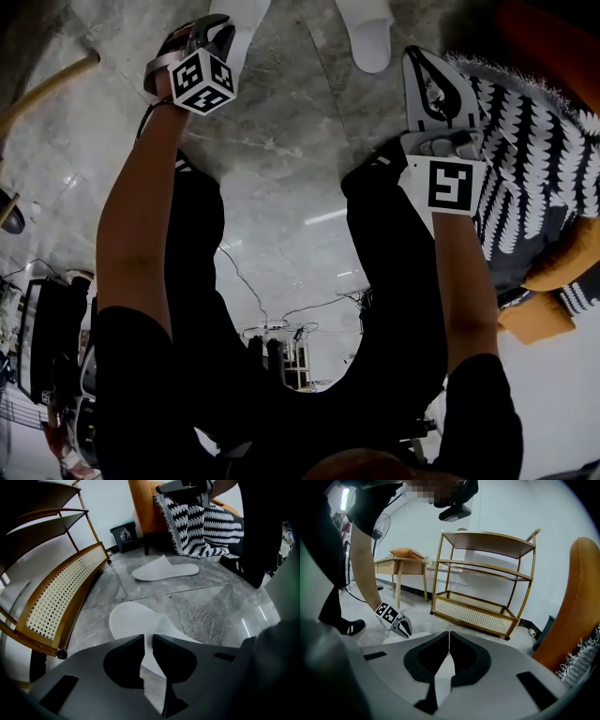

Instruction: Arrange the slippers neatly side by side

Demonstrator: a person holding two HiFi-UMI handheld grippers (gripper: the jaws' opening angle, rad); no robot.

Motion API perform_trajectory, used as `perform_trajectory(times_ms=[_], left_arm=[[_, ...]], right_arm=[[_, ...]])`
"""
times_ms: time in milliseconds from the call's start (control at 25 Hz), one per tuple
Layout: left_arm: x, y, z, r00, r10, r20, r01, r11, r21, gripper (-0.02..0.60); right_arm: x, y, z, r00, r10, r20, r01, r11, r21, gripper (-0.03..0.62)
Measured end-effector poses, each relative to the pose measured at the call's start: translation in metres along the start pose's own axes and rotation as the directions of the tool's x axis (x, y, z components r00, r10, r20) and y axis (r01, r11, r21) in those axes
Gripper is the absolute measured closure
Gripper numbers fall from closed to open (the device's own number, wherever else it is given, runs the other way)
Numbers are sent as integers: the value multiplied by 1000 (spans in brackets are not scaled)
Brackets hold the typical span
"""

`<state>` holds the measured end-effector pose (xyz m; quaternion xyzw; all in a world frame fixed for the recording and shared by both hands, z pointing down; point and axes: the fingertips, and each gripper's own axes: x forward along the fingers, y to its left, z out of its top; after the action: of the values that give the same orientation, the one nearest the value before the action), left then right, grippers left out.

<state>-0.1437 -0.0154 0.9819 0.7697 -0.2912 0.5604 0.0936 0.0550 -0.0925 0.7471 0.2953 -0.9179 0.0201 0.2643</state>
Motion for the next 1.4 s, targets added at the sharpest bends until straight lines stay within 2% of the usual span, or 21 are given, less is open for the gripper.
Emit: perform_trajectory(times_ms=[80, 320, 520, 800, 960, 1240, 1400], left_arm=[[-2, 3, 1, 1000, 8, 1, -8, 1000, -12, 539], [-26, 14, 18, 999, 25, 35, -20, 993, -115, 555], [-49, 25, 41, 996, 58, 67, -40, 968, -246, 558], [-57, 19, 81, 988, 112, 107, -55, 899, -435, 558], [-47, 8, 98, 986, 132, 106, -54, 837, -544, 558], [-22, -16, 119, 983, 155, 93, -59, 762, -645, 558], [-8, -25, 120, 982, 171, 81, -69, 721, -690, 558]], right_arm=[[0, -3, 1, 1000, 0, -5, 0, 1000, -2, 560], [-7, -11, 18, 1000, -13, 12, 13, 1000, 19, 560], [-18, -18, 35, 1000, -7, 18, 6, 999, 41, 560], [-28, -48, 44, 1000, -3, 20, 2, 999, 37, 560], [-33, -68, 36, 1000, 6, 14, -7, 1000, 22, 560], [-39, -93, 17, 1000, 21, 0, -21, 1000, 9, 560], [-38, -98, 18, 999, 37, 31, -37, 999, -3, 560]])
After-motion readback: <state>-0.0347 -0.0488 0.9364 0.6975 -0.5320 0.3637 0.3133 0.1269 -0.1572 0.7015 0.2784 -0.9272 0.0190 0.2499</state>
